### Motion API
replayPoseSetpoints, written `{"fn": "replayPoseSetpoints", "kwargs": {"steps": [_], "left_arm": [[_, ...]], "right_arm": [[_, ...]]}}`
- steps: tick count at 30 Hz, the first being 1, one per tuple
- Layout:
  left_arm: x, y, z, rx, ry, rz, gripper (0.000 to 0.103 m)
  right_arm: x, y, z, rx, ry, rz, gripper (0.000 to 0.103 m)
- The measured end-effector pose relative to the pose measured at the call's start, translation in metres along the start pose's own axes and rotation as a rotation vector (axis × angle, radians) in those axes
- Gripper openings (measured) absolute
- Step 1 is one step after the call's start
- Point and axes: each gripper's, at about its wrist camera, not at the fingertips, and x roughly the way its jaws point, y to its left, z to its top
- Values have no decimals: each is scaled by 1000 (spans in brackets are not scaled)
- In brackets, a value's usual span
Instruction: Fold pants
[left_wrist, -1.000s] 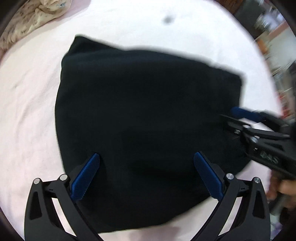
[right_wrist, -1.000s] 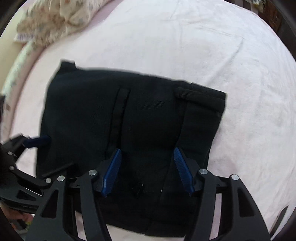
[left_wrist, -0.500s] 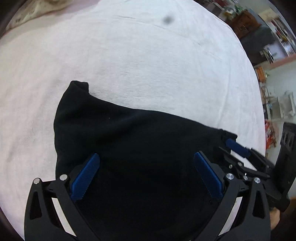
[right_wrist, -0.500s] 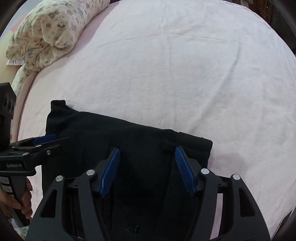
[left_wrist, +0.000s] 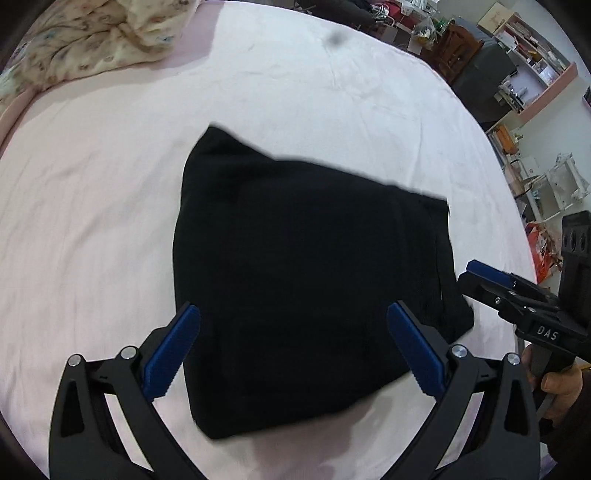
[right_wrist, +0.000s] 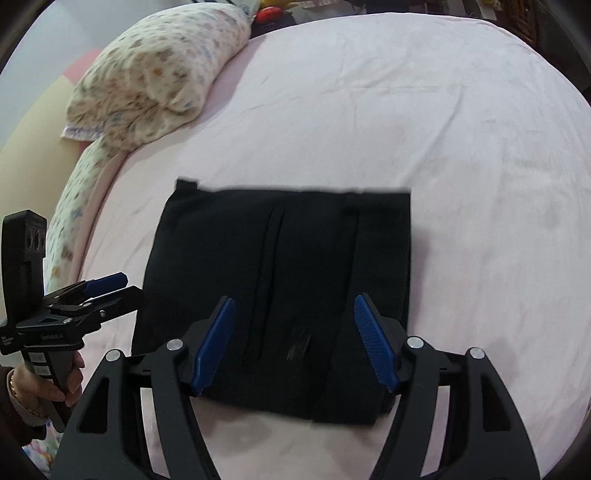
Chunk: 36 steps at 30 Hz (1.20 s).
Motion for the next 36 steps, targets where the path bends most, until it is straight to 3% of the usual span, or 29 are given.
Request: {"fn": "replayPoseSetpoints", "kwargs": {"steps": [4, 6, 8, 10, 11, 12, 14, 19, 22, 30, 36], "left_arm": [[18, -5, -21, 6, 71, -7, 101], [34, 1, -28, -13, 124, 3, 101], [41, -1, -28, 2, 147, 17, 101], [30, 5, -20, -35, 128, -55, 101], [22, 10, -14, -61, 99, -92, 101], [18, 16, -7, -81, 80, -108, 101], [11, 34, 7, -135, 63, -131, 101], [19, 88, 31, -242, 112, -60, 101], [24, 104, 33, -252, 145, -16, 101], [40, 105, 17, -201, 226, 40, 101], [46, 100, 9, -172, 259, 52, 101]], "right_arm": [[7, 18, -20, -90, 31, -23, 69], [24, 14, -25, -84, 103, -56, 69], [28, 9, -22, -60, 125, -38, 69], [14, 3, -9, -31, 86, 25, 69], [6, -4, -1, -8, 66, 57, 74], [1, -12, 5, 21, 56, 86, 88], [-3, -37, 19, 102, 68, 129, 93], [16, -72, 34, 162, 172, 70, 93], [31, -70, 35, 140, 227, 29, 93], [33, -47, 32, -27, 248, -92, 93], [35, -42, 28, -57, 259, -96, 93]]}}
